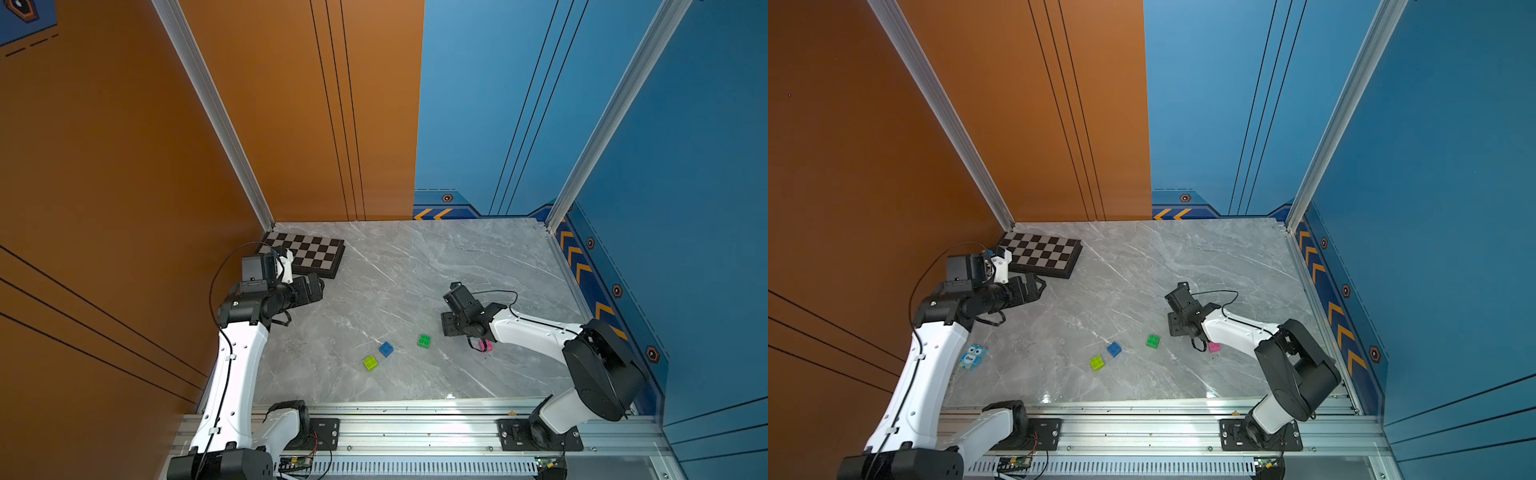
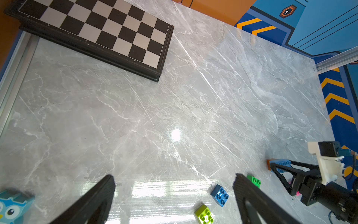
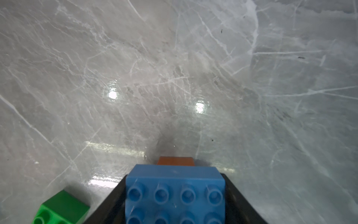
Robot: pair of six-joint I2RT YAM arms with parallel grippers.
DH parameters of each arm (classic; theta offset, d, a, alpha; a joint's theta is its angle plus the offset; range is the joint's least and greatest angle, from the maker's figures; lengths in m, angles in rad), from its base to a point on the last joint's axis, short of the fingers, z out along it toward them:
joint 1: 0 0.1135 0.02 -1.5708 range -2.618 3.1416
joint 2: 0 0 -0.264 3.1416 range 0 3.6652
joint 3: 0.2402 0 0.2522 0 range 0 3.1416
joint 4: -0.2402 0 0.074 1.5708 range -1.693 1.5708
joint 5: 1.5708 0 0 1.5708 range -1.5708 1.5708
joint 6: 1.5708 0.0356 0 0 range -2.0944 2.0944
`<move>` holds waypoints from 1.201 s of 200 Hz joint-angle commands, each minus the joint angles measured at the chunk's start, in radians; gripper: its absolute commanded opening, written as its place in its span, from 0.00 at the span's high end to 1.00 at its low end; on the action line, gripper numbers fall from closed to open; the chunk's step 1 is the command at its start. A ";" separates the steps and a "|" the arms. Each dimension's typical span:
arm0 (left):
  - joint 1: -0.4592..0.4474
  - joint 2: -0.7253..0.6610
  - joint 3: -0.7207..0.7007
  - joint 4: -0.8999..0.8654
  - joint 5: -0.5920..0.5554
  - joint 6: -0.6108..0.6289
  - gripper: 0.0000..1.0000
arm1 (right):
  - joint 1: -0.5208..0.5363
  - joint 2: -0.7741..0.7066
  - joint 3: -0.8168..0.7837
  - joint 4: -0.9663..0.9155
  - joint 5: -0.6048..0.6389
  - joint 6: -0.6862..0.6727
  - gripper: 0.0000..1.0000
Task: Assemble the letter v with lego
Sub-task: Assemble the lego brick with the lego brick.
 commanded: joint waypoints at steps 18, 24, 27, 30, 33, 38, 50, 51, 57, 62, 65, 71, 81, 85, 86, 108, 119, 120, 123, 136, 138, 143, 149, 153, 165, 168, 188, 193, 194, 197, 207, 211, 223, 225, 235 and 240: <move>0.007 -0.016 -0.011 -0.013 0.019 0.014 0.02 | 0.023 0.132 0.015 -0.129 0.008 0.075 0.98; 0.007 -0.018 -0.011 -0.014 0.020 0.014 0.02 | 0.024 0.146 0.020 -0.124 -0.010 0.082 0.98; 0.007 -0.018 -0.011 -0.014 0.020 0.014 0.02 | 0.023 0.153 0.025 -0.123 -0.021 0.086 0.98; 0.008 -0.017 -0.012 -0.014 0.019 0.014 0.02 | 0.023 0.160 0.031 -0.122 -0.029 0.091 0.98; 0.007 -0.018 -0.010 -0.014 0.020 0.014 0.02 | 0.023 0.168 0.035 -0.121 -0.033 0.099 0.98; 0.008 -0.018 -0.011 -0.014 0.019 0.014 0.02 | 0.023 0.184 0.045 -0.129 -0.036 0.116 0.99; 0.007 -0.018 -0.011 -0.013 0.019 0.014 0.02 | 0.023 0.227 0.084 -0.153 -0.051 0.170 1.00; 0.008 -0.018 -0.011 -0.014 0.019 0.014 0.02 | 0.023 0.231 0.090 -0.156 -0.052 0.173 1.00; 0.009 -0.018 -0.011 -0.014 0.020 0.013 0.02 | 0.023 0.254 0.122 -0.170 -0.069 0.189 1.00; 0.009 -0.018 -0.011 -0.013 0.020 0.014 0.02 | 0.038 0.279 0.145 -0.186 -0.078 0.200 1.00; 0.009 -0.018 -0.011 -0.013 0.020 0.014 0.02 | 0.054 0.290 0.161 -0.195 -0.079 0.207 1.00; 0.009 -0.017 -0.012 -0.014 0.019 0.014 0.02 | 0.065 0.313 0.191 -0.214 -0.076 0.222 1.00; 0.009 -0.017 -0.011 -0.013 0.021 0.014 0.02 | 0.089 0.345 0.245 -0.245 -0.058 0.226 1.00; 0.009 -0.017 -0.011 -0.013 0.021 0.014 0.02 | 0.098 0.361 0.265 -0.259 -0.050 0.227 1.00; 0.009 -0.017 -0.011 -0.013 0.021 0.014 0.02 | 0.100 0.363 0.268 -0.262 -0.048 0.228 1.00; 0.009 -0.019 -0.012 -0.014 0.021 0.014 0.02 | 0.123 0.409 0.326 -0.296 -0.044 0.248 0.97; 0.009 -0.019 -0.011 -0.014 0.023 0.014 0.02 | 0.130 0.420 0.348 -0.315 -0.034 0.256 0.92; 0.009 -0.019 -0.011 -0.014 0.024 0.014 0.02 | 0.131 0.420 0.349 -0.317 -0.032 0.258 0.92; 0.009 -0.019 -0.011 -0.013 0.026 0.014 0.02 | 0.133 0.422 0.355 -0.323 -0.029 0.259 0.90; 0.010 -0.019 -0.011 -0.013 0.029 0.014 0.02 | 0.138 0.423 0.377 -0.341 -0.022 0.265 0.79; 0.009 -0.019 -0.011 -0.013 0.029 0.013 0.02 | 0.139 0.424 0.379 -0.343 -0.022 0.264 0.77; 0.009 -0.019 -0.012 -0.013 0.032 0.012 0.02 | 0.141 0.422 0.387 -0.347 -0.023 0.266 0.72; 0.009 -0.018 -0.012 -0.014 0.036 0.010 0.02 | 0.143 0.418 0.398 -0.354 -0.021 0.267 0.67; 0.009 -0.018 -0.014 -0.014 0.039 0.010 0.02 | 0.143 0.417 0.405 -0.361 -0.020 0.267 0.64; 0.008 -0.013 -0.015 -0.011 0.052 0.001 0.02 | 0.142 0.408 0.428 -0.373 -0.017 0.266 0.53; 0.007 -0.014 -0.017 -0.009 0.057 -0.003 0.02 | 0.143 0.405 0.435 -0.378 -0.015 0.267 0.51; 0.004 -0.011 -0.038 0.013 0.072 -0.084 0.02 | 0.140 0.385 0.483 -0.405 -0.010 0.261 0.38; 0.003 -0.010 -0.043 0.013 0.064 -0.127 0.02 | 0.138 0.376 0.494 -0.411 -0.010 0.258 0.34; 0.003 -0.010 -0.044 0.013 0.064 -0.134 0.02 | 0.138 0.375 0.496 -0.412 -0.010 0.257 0.33; 0.002 -0.009 -0.047 0.014 0.064 -0.158 0.02 | 0.137 0.370 0.502 -0.414 -0.010 0.256 0.30; 0.000 0.000 -0.056 0.024 0.088 -0.202 0.02 | 0.135 0.349 0.519 -0.422 -0.014 0.253 0.22; -0.003 0.004 -0.058 0.029 0.103 -0.214 0.02 | 0.134 0.342 0.526 -0.423 -0.017 0.250 0.19; -0.018 0.025 -0.059 0.037 0.155 -0.255 0.02 | 0.130 0.316 0.540 -0.429 -0.020 0.244 0.15; -0.024 0.027 -0.060 0.040 0.161 -0.265 0.02 | 0.129 0.311 0.542 -0.431 -0.019 0.242 0.15; -0.064 0.033 -0.062 0.054 0.165 -0.308 0.02 | 0.127 0.289 0.546 -0.431 -0.020 0.236 0.12; -0.097 0.033 -0.062 0.065 0.152 -0.326 0.02 | 0.125 0.279 0.549 -0.431 -0.019 0.236 0.12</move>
